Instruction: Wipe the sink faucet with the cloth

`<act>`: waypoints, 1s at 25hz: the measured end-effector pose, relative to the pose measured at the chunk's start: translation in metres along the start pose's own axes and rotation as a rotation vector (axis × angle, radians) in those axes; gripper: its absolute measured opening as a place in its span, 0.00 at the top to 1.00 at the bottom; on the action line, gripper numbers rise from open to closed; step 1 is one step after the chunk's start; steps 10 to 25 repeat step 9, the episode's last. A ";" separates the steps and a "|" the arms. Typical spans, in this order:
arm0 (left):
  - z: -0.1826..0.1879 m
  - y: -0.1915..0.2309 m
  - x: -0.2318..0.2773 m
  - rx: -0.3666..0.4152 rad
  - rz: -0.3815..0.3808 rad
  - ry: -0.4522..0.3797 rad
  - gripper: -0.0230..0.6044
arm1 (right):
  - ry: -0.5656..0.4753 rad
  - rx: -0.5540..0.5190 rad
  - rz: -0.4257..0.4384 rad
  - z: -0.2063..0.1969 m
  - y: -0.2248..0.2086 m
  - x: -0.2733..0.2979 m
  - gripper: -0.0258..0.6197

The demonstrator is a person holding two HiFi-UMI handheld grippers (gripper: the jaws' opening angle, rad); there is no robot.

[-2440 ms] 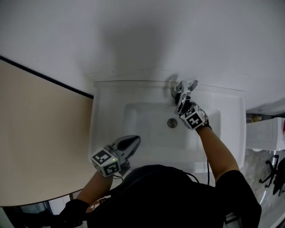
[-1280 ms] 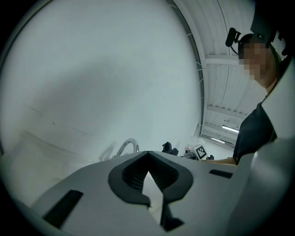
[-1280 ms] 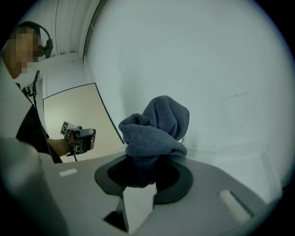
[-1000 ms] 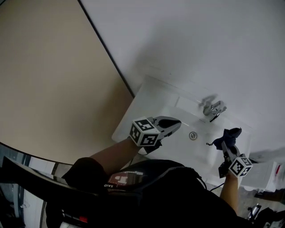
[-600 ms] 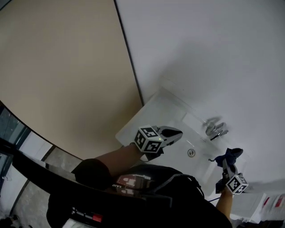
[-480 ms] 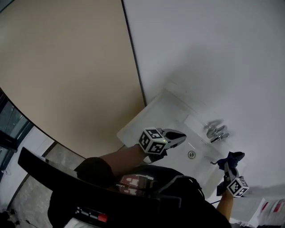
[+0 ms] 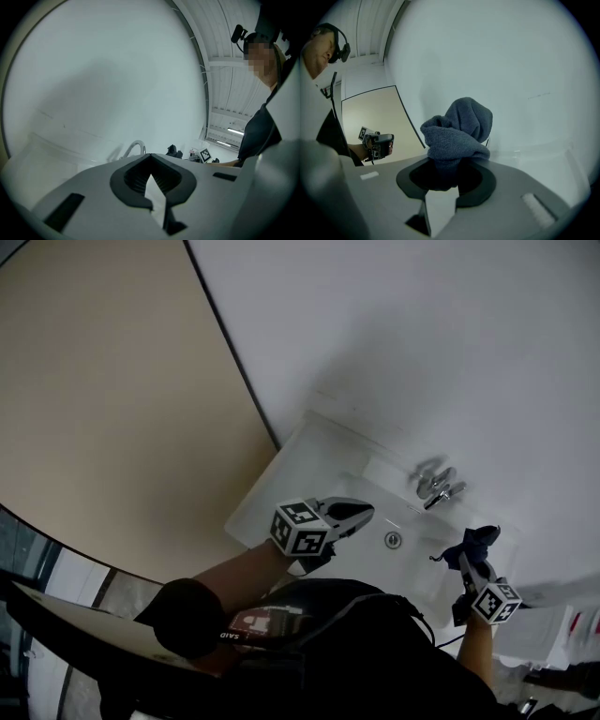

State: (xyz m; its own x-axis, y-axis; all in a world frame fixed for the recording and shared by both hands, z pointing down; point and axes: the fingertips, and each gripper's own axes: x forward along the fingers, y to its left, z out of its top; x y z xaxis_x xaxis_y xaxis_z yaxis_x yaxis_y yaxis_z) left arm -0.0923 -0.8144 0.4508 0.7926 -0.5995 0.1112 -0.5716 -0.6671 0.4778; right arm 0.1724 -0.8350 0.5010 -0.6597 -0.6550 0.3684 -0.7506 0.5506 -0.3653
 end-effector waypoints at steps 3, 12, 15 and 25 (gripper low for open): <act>-0.001 0.002 0.000 0.001 -0.001 0.005 0.96 | 0.001 -0.012 0.005 0.001 0.002 0.005 0.81; -0.001 0.003 0.005 0.002 0.015 0.004 0.96 | 0.013 -0.034 0.024 0.006 -0.001 0.011 0.81; -0.001 0.003 0.005 0.002 0.015 0.004 0.96 | 0.013 -0.034 0.024 0.006 -0.001 0.011 0.81; -0.001 0.003 0.005 0.002 0.015 0.004 0.96 | 0.013 -0.034 0.024 0.006 -0.001 0.011 0.81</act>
